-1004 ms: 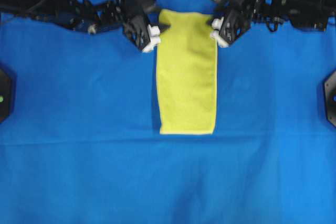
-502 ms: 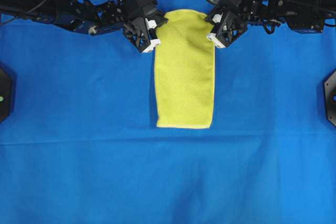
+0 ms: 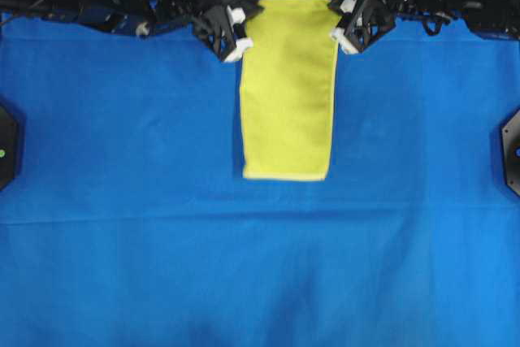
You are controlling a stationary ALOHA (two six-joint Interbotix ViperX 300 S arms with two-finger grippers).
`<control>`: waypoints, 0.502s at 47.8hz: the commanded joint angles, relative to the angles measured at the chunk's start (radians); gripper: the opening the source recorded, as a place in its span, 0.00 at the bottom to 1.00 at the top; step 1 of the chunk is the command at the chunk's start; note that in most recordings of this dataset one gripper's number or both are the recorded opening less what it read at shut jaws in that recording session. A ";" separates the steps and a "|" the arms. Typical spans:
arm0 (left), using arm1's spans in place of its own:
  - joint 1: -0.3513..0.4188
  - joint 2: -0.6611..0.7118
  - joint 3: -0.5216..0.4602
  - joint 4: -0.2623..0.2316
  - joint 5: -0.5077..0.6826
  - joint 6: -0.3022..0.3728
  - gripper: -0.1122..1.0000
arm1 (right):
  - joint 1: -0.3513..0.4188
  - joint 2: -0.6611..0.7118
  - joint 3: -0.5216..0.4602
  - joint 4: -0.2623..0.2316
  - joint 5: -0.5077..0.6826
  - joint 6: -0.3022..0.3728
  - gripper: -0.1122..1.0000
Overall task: Fold the yellow towel.
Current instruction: 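Fold the far end toward the near end with both grippers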
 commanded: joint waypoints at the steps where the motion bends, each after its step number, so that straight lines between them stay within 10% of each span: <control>1: 0.005 -0.029 -0.028 0.000 -0.005 0.003 0.15 | -0.002 -0.023 -0.018 -0.005 -0.003 -0.003 0.14; 24: -0.087 -0.178 0.098 0.002 0.023 0.002 0.15 | 0.100 -0.176 0.018 -0.008 0.054 -0.003 0.14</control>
